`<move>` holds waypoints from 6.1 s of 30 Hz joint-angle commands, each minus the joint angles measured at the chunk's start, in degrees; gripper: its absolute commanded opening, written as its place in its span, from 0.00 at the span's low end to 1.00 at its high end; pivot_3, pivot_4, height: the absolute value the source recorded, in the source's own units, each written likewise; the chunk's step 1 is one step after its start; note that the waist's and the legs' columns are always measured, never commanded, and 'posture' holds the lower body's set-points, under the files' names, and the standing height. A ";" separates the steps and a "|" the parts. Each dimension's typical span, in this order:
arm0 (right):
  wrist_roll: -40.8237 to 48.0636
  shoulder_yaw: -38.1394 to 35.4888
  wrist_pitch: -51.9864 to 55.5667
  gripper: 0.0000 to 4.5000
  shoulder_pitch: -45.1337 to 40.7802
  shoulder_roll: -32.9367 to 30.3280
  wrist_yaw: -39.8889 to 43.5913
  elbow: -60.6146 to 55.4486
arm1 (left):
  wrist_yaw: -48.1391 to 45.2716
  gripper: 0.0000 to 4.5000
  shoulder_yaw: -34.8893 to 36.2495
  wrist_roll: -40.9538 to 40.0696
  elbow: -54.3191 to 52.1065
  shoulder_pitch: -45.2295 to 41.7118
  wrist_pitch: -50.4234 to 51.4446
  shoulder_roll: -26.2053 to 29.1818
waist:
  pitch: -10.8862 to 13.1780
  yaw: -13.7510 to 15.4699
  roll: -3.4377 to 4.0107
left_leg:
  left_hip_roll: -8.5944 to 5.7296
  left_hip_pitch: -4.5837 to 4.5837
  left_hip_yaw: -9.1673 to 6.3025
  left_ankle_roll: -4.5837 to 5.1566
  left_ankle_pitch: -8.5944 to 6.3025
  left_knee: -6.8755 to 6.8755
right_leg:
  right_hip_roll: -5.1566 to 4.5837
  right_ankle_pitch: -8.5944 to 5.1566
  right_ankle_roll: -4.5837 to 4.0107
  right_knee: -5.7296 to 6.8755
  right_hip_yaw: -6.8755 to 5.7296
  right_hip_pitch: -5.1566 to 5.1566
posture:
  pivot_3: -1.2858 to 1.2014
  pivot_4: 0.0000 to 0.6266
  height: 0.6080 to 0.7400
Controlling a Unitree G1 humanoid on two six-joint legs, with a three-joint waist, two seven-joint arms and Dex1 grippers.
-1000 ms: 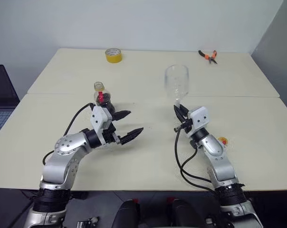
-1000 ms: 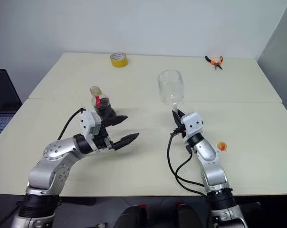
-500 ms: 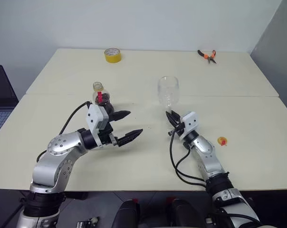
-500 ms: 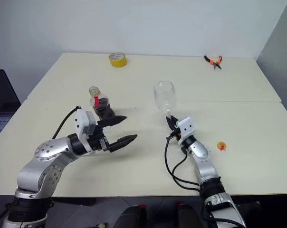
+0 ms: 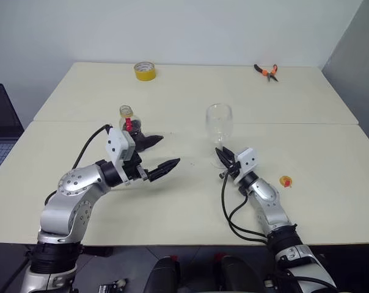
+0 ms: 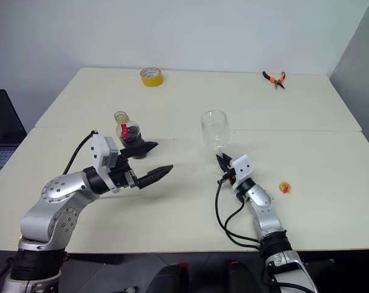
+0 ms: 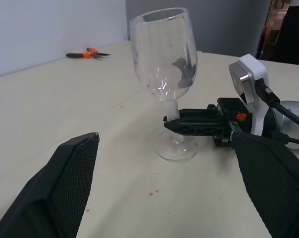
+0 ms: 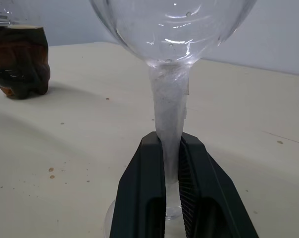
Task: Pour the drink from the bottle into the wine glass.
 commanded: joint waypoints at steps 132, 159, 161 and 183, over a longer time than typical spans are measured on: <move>17.98 -8.15 41.84 1.00 23.99 -18.36 -3.70 -72.76 | 19.52 0.15 -17.86 43.31 58.10 -45.79 -54.58 -12.64 | 0.01 1.54 -0.20 | -0.10 -0.19 -0.12 0.01 0.00 0.05 | 0.03 0.02 0.07 -0.30 -0.14 0.04 | 0.52 0.24 1.00; 13.80 -6.00 41.36 1.00 21.16 -16.65 -4.41 -69.98 | 34.33 0.15 -26.39 60.76 76.51 -59.64 -66.48 -11.37 | 0.03 1.55 -0.22 | -0.12 -0.28 -0.12 -0.01 0.01 0.07 | 0.03 0.02 0.07 -0.24 -0.19 -0.07 | 0.52 0.24 1.00; 12.65 -5.66 41.67 1.00 21.16 -16.67 -5.05 -69.63 | 36.61 0.15 -27.76 63.12 77.47 -60.85 -66.81 -11.03 | 0.03 1.55 -0.22 | -0.12 -0.31 -0.13 -0.01 0.01 0.07 | 0.03 0.02 0.07 -0.25 -0.19 -0.08 | 0.52 0.24 1.00; 11.89 -4.65 41.19 1.00 21.49 -15.91 -4.28 -68.18 | 48.74 0.14 -33.54 71.88 81.24 -65.51 -68.59 -9.91 | 0.03 1.53 -0.23 | -0.13 -0.48 0.02 -0.14 0.08 0.15 | 0.01 0.01 0.07 0.04 -0.16 -0.45 | 0.52 0.24 1.00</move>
